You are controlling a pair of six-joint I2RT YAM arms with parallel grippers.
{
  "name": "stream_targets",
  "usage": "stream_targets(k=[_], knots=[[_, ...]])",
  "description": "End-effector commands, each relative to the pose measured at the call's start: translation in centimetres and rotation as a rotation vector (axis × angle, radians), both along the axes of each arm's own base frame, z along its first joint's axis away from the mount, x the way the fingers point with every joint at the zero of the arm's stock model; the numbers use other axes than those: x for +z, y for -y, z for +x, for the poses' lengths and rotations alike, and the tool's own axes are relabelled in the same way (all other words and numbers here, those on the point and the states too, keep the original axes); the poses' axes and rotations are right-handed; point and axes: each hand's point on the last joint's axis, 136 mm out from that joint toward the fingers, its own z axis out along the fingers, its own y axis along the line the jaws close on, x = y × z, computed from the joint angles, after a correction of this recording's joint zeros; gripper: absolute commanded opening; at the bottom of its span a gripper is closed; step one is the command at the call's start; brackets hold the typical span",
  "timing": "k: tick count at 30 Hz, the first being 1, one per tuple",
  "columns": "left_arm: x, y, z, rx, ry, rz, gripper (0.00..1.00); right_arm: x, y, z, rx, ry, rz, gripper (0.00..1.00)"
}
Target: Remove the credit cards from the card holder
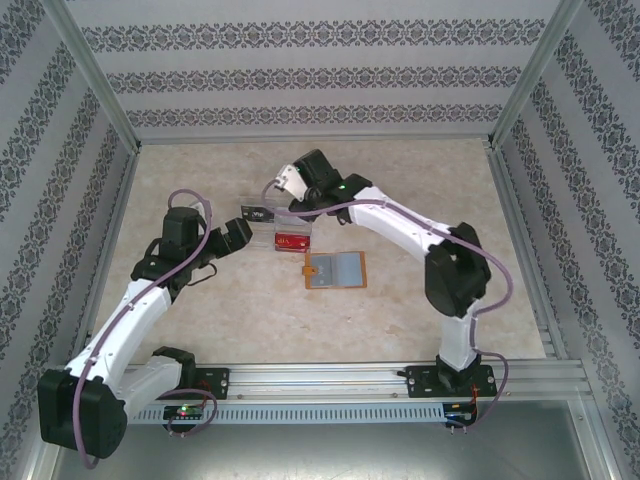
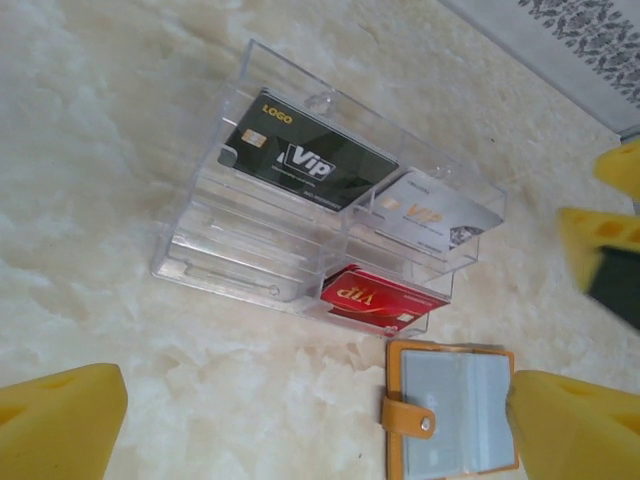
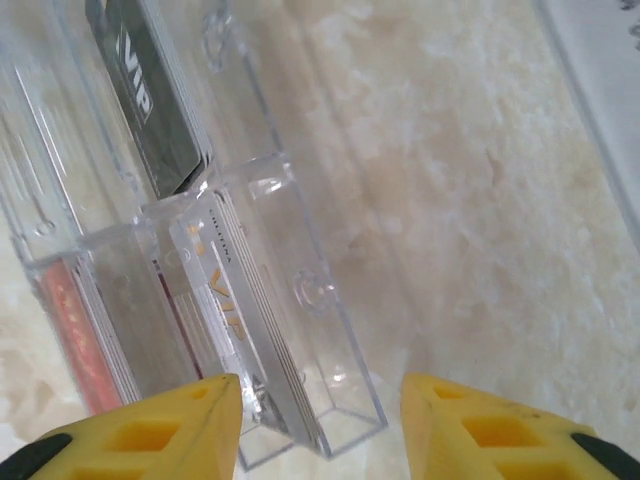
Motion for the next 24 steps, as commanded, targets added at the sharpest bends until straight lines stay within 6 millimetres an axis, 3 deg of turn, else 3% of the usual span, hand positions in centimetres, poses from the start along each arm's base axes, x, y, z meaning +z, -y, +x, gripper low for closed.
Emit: stream_targets(k=[1, 6, 13, 16, 20, 24], knots=[[0.3, 1.4, -0.7, -0.044, 0.016, -0.057, 0.94, 4.2, 1.0, -1.0, -0.156, -0.069, 0.278, 0.44], [-0.2, 4.2, -2.1, -0.118, 0.013, -0.074, 0.87, 3.3, 3.9, -4.0, -0.32, -0.258, 0.483, 0.34], [-2.3, 9.2, -4.1, -0.211, -0.004, -0.012, 0.65, -1.8, 7.3, -8.7, -0.45, -0.423, 0.589, 0.14], [-3.9, 11.4, -4.6, -0.241, -0.021, -0.014, 0.5, -4.4, 8.2, -10.3, -0.48, -0.476, 0.578, 0.01], [-6.4, 14.5, -4.9, -0.281, -0.058, 0.018, 0.32, -6.9, 9.4, -11.6, -0.511, -0.493, 0.563, 0.0], [-8.9, 17.6, -5.0, -0.316, -0.102, 0.078, 0.19, -7.5, 10.2, -11.7, -0.527, -0.476, 0.567, 0.0]])
